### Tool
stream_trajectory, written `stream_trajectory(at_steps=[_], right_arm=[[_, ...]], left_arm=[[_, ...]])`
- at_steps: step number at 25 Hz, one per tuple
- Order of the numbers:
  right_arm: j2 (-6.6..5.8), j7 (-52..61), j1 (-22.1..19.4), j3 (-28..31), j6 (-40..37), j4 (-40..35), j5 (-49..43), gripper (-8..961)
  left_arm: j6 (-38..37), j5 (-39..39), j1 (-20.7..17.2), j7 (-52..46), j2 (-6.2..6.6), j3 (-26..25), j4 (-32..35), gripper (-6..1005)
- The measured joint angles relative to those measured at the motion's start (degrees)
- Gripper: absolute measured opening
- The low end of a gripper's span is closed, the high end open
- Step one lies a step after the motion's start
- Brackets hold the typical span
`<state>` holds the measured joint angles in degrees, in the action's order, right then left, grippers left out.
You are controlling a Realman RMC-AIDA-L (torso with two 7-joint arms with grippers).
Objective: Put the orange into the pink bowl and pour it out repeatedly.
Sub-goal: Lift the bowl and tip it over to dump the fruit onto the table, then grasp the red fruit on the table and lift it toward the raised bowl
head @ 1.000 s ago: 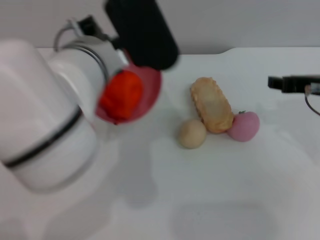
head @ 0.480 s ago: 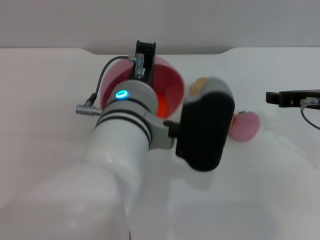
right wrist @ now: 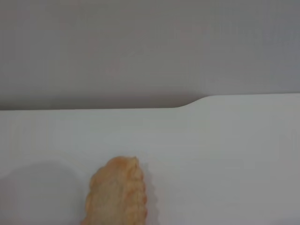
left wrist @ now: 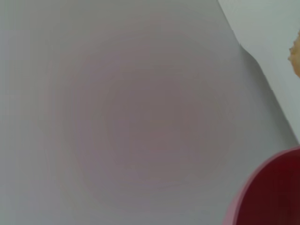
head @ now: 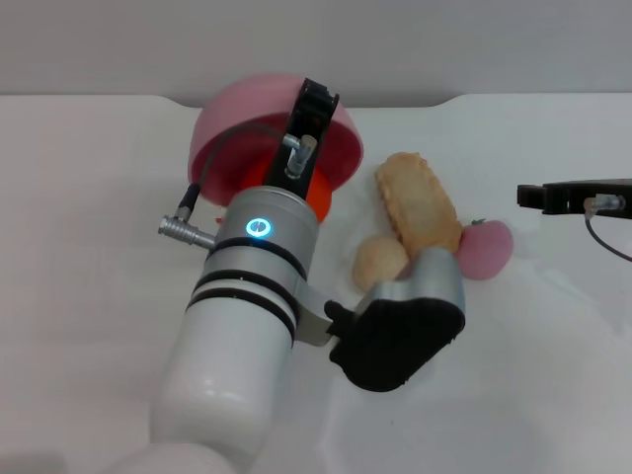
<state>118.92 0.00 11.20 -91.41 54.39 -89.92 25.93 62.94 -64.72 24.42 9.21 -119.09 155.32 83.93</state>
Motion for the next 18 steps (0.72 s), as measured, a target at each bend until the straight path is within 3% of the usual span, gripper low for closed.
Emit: stream_trajectory(at_steps=[10,11,12,15,17,18], right_arm=[[0.05,-0.1,0.3,-1.0,-0.3,0.3,1.1,599],[0.06,-0.2,0.4,-1.5,-0.4,0.3,1.3,601],[0.02,-0.7,0.5,-2.2,-0.8,0.3,2.0,602],[0.02,-3.5,0.7,-4.3,-2.0,0.2,4.4,607],[0.03,-5.8,1.2,-6.1,-3.3,0.2,7.2,610],[0.04,-6.7,1.5,-7.0,-3.8,0.2,8.5,612]], left_arm=[[-0.9,-2.3,0.1,-0.5,0.0,0.3,-2.1,81],[-0.1,1.4,0.6,-14.8,0.0,-5.2,4.1,82],[0.8,6.7,0.6,-21.7,0.0,-9.7,9.1,82],[2.0,16.0,0.4,-27.3,0.14,-16.3,14.7,83],[3.4,26.1,0.7,-27.7,0.26,-22.2,17.2,84],[5.8,34.3,1.7,-27.0,0.41,-27.5,17.9,84]])
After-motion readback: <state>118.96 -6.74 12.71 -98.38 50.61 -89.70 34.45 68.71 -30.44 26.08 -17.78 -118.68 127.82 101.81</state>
